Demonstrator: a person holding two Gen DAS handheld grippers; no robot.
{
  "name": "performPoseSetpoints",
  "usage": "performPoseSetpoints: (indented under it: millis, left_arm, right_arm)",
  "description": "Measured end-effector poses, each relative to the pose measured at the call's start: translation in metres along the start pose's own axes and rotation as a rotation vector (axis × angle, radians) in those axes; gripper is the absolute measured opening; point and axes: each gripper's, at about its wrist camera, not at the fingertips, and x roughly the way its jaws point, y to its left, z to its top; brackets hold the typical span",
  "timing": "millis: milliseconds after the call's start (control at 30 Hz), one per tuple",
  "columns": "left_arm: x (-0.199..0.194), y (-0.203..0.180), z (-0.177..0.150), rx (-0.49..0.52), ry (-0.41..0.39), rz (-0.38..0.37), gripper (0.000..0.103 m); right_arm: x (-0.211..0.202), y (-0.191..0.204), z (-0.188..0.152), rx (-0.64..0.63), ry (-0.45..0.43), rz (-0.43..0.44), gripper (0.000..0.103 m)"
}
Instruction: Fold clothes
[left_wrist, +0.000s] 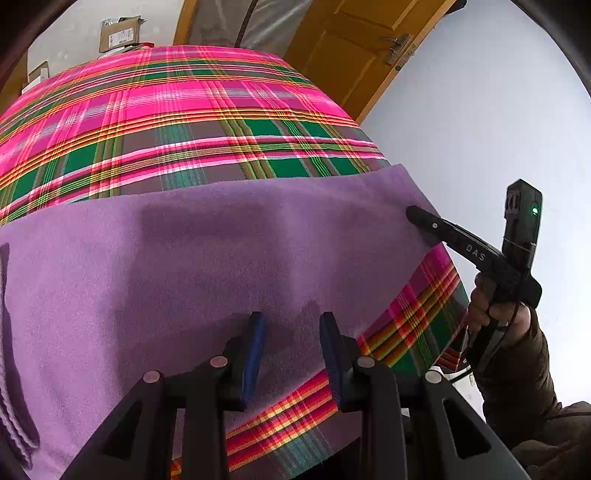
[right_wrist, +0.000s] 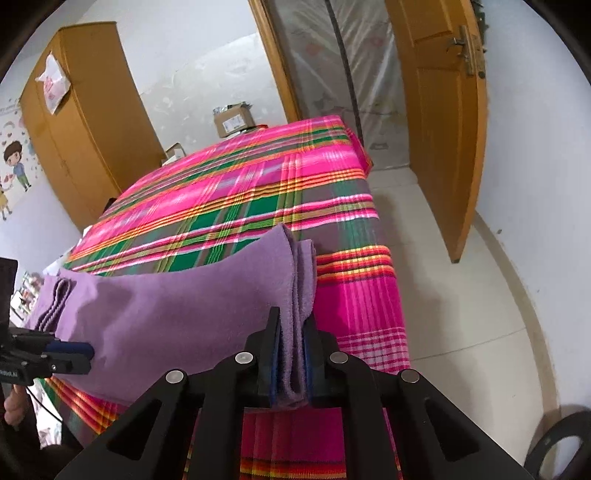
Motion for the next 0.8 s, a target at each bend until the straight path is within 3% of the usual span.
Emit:
performPoseSetpoints:
  millis: [267, 467, 800]
  left_arm:
    - [-0.003, -0.002, -0.004, 0.003, 0.003, -0.021, 0.031]
    - [-0.009, 0.0, -0.011, -0.008, 0.002, -0.044, 0.031]
    - [-0.03, 0.006, -0.03, -0.017, -0.028, -0.074, 0.031]
  right_arm:
    - [0.0, 0.002, 0.0, 0.024, 0.016, -0.012, 0.012]
    - [-0.02, 0.02, 0.005, -0.001, -0.033, -0.036, 0.012]
    - [-0.056, 0.078, 0.019, -0.089, -0.111, -0.017, 0.012]
